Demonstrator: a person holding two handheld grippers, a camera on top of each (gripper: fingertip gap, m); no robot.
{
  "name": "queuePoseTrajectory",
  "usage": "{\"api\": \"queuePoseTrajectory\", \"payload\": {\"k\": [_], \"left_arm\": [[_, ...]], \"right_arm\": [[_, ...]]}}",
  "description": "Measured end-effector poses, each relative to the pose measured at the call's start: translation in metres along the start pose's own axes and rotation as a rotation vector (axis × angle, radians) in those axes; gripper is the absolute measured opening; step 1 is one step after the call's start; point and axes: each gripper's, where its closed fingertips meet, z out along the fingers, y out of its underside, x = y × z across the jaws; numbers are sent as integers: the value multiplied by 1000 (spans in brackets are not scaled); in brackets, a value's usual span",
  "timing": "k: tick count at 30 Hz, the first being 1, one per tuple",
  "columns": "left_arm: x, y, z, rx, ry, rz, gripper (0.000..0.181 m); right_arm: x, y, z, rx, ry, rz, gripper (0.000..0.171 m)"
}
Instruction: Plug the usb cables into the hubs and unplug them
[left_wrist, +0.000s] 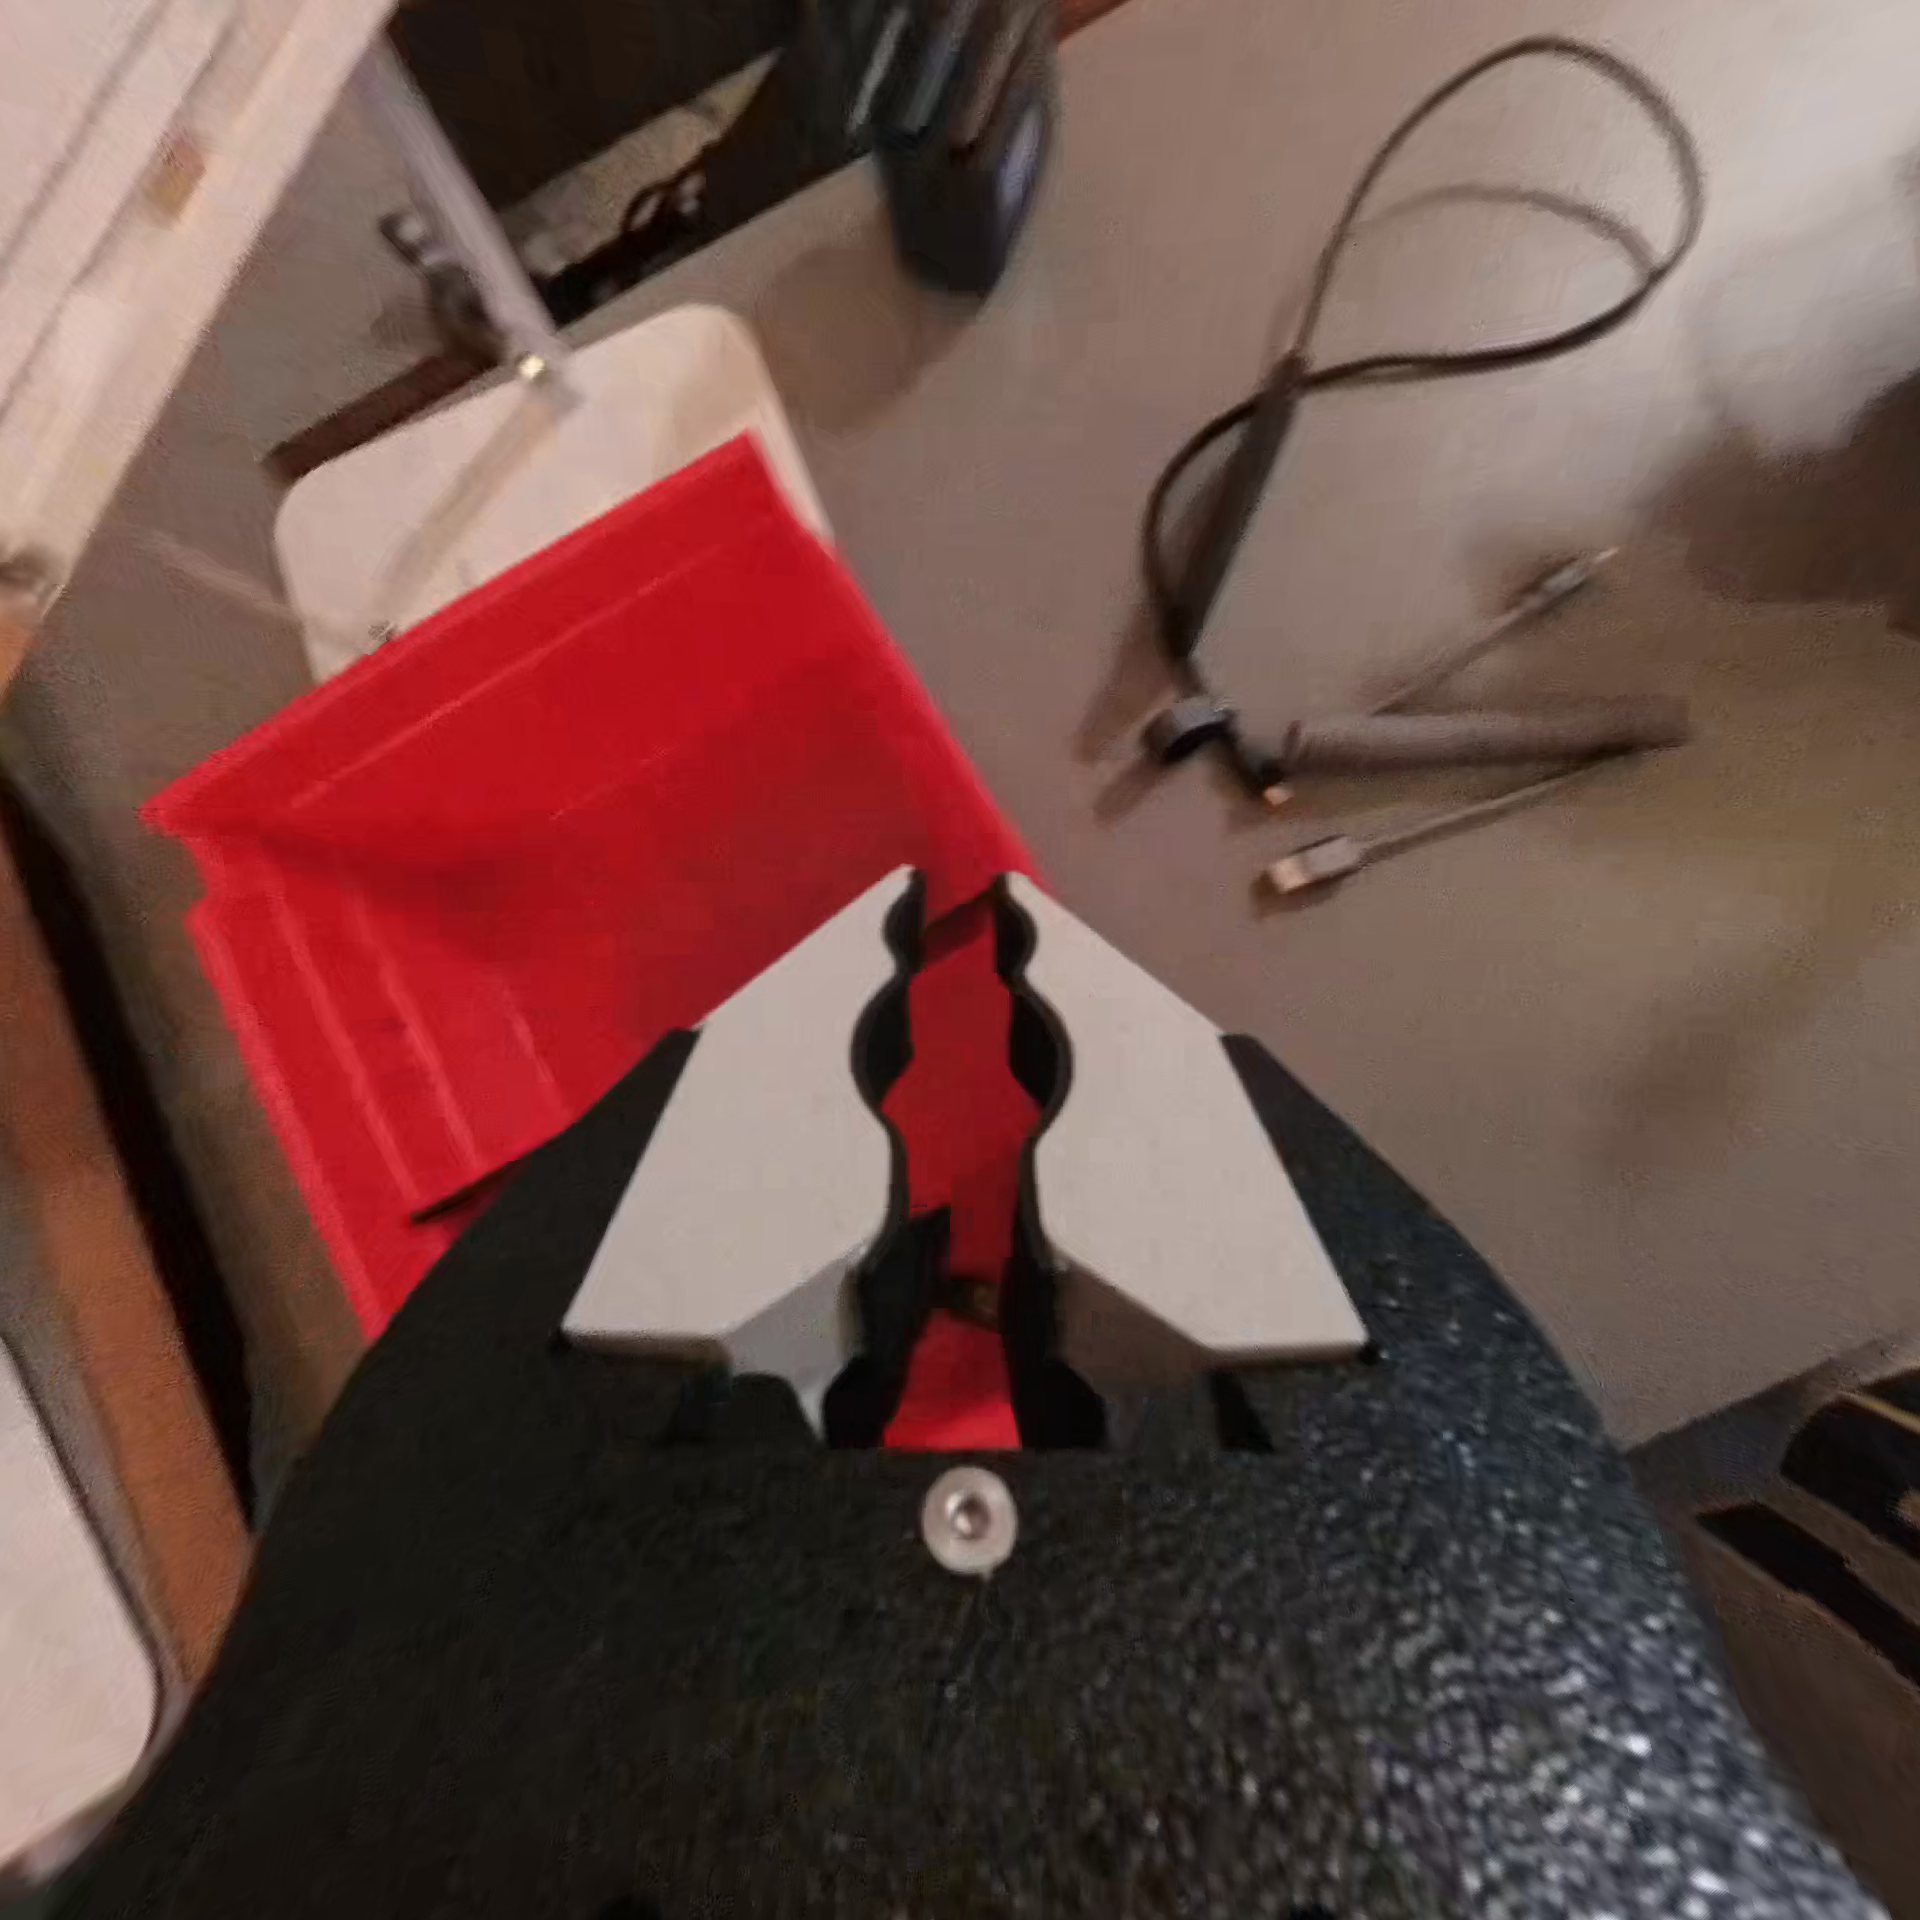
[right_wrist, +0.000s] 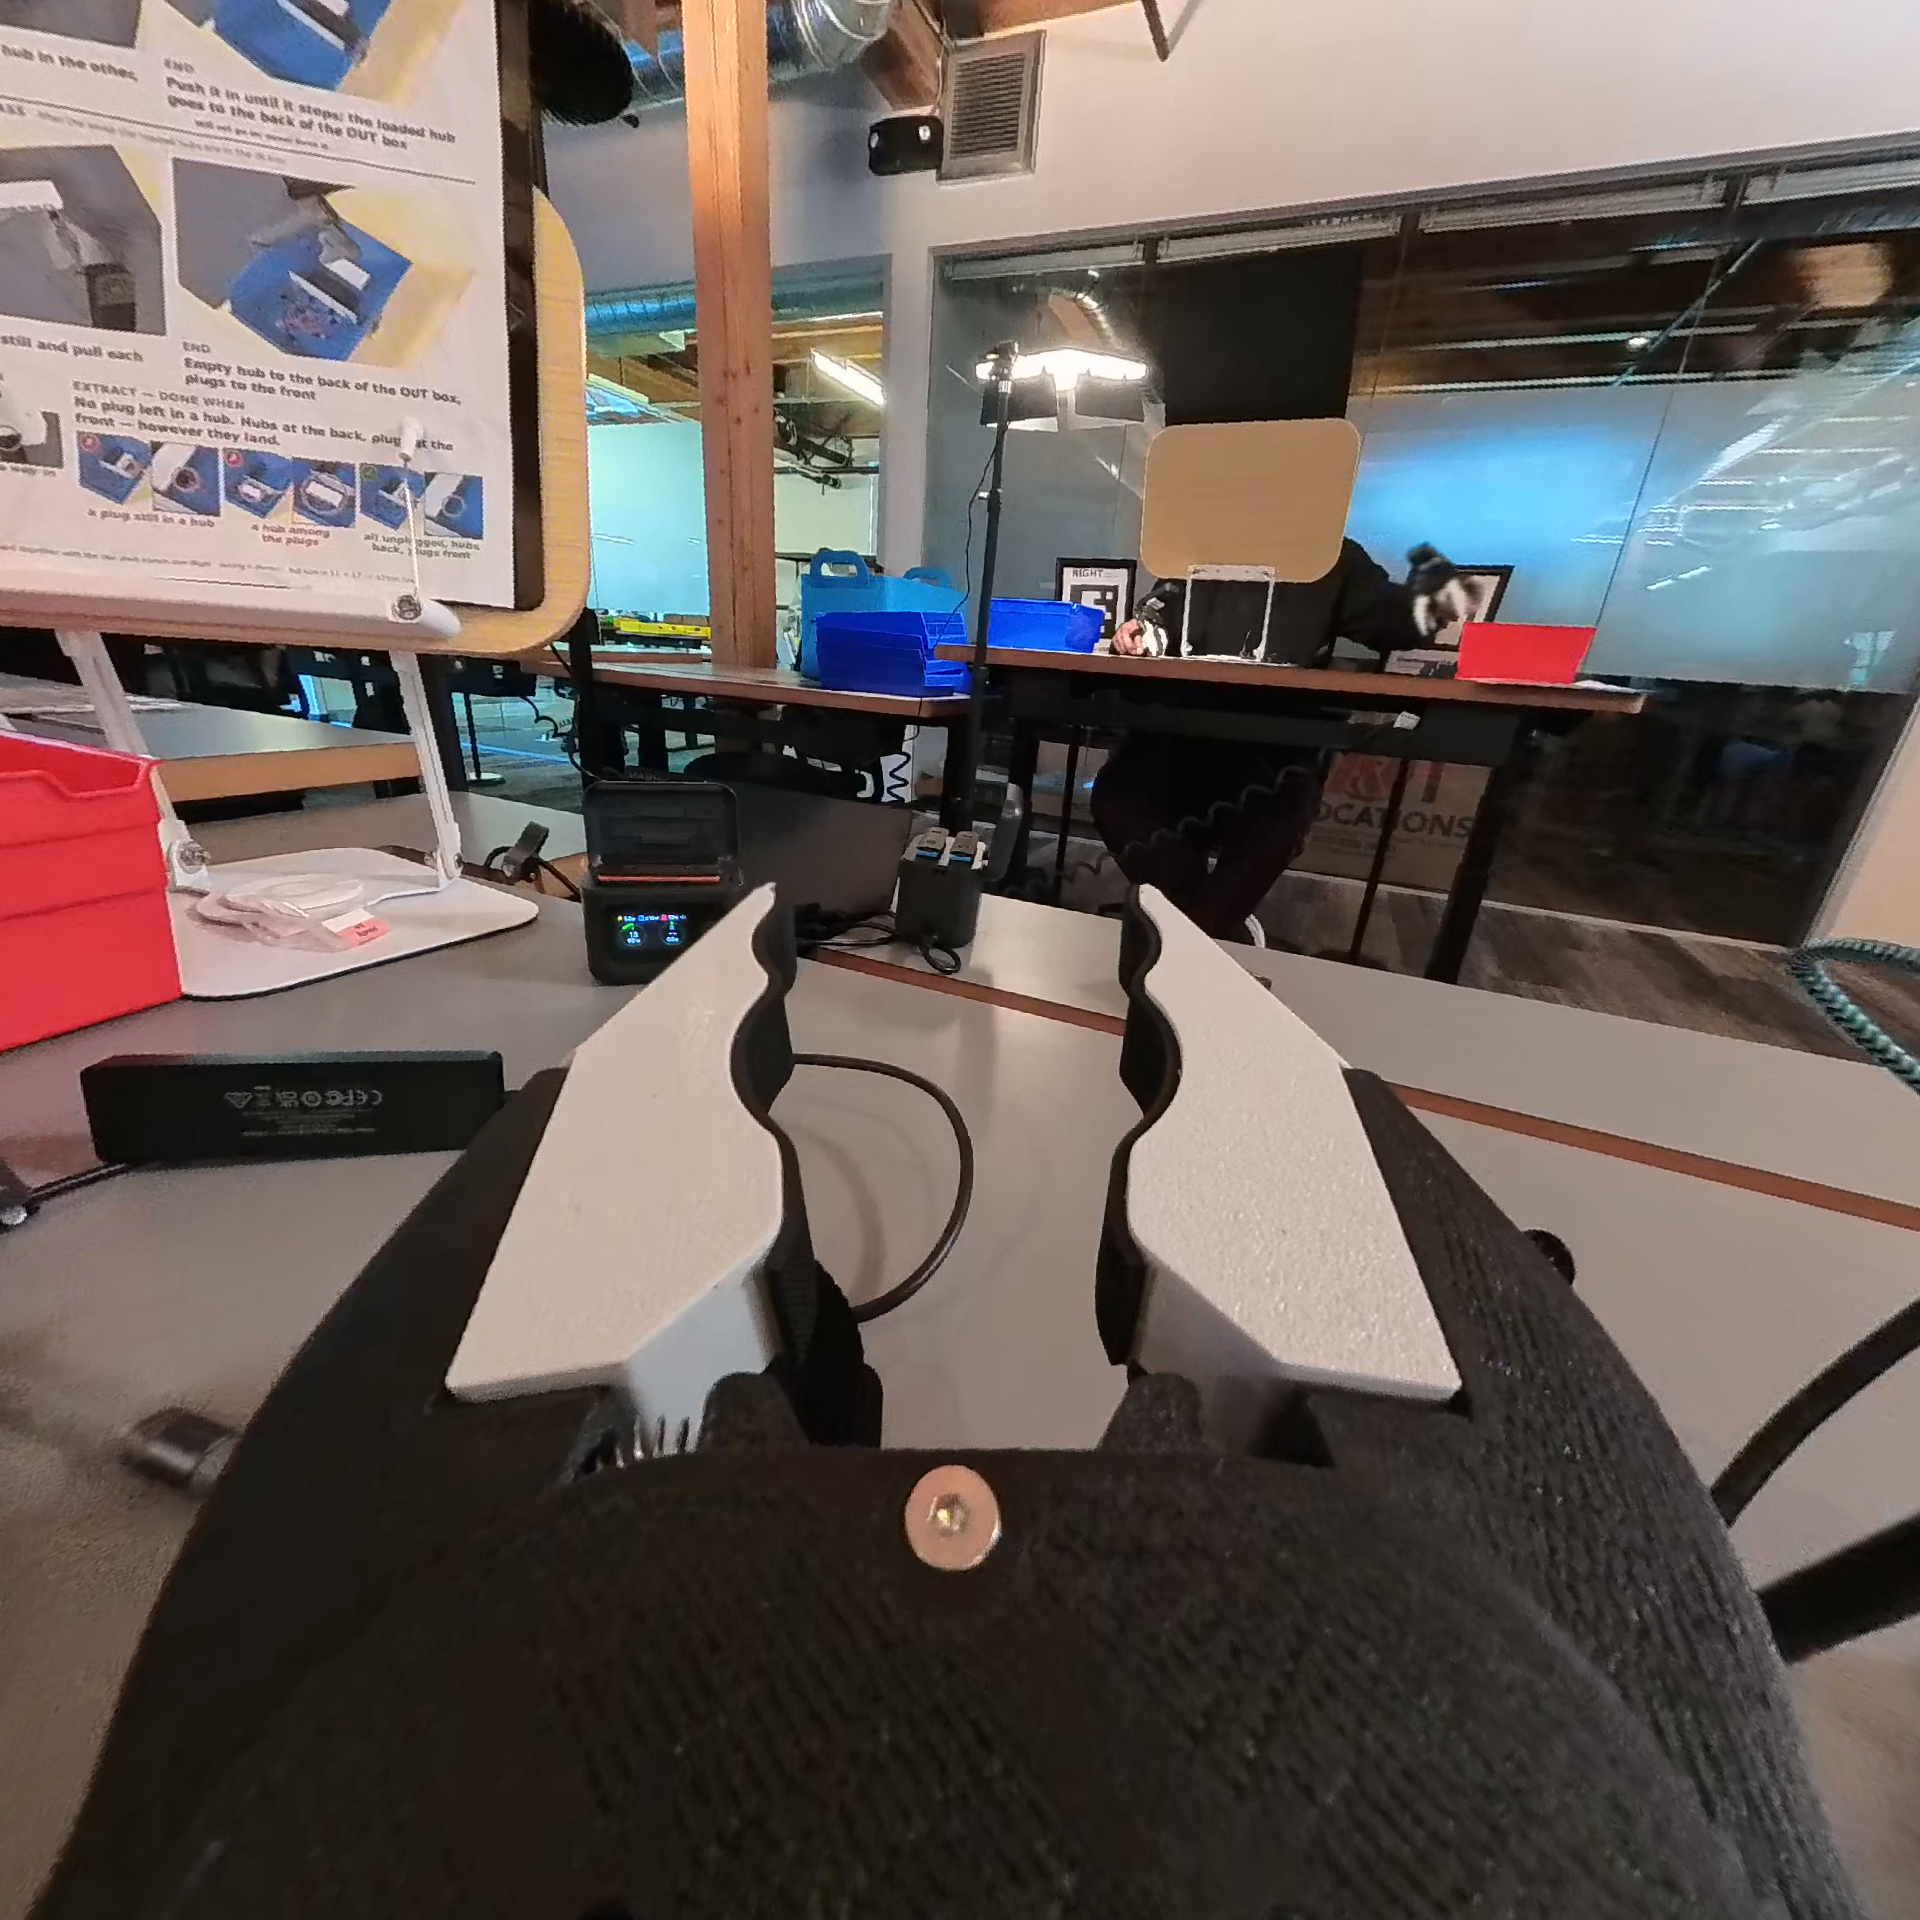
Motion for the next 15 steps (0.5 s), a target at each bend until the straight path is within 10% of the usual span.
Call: {"api": "queuePoseTrajectory", "payload": {"k": [7, 15], "left_arm": [[-43, 133, 33, -337, -16, -355, 19], [-46, 182, 57, -443, -35, -551, 49]], "right_arm": [[1, 1, -1, -3, 5, 1, 62], [2, 2, -2, -9, 9, 13, 62]]}}
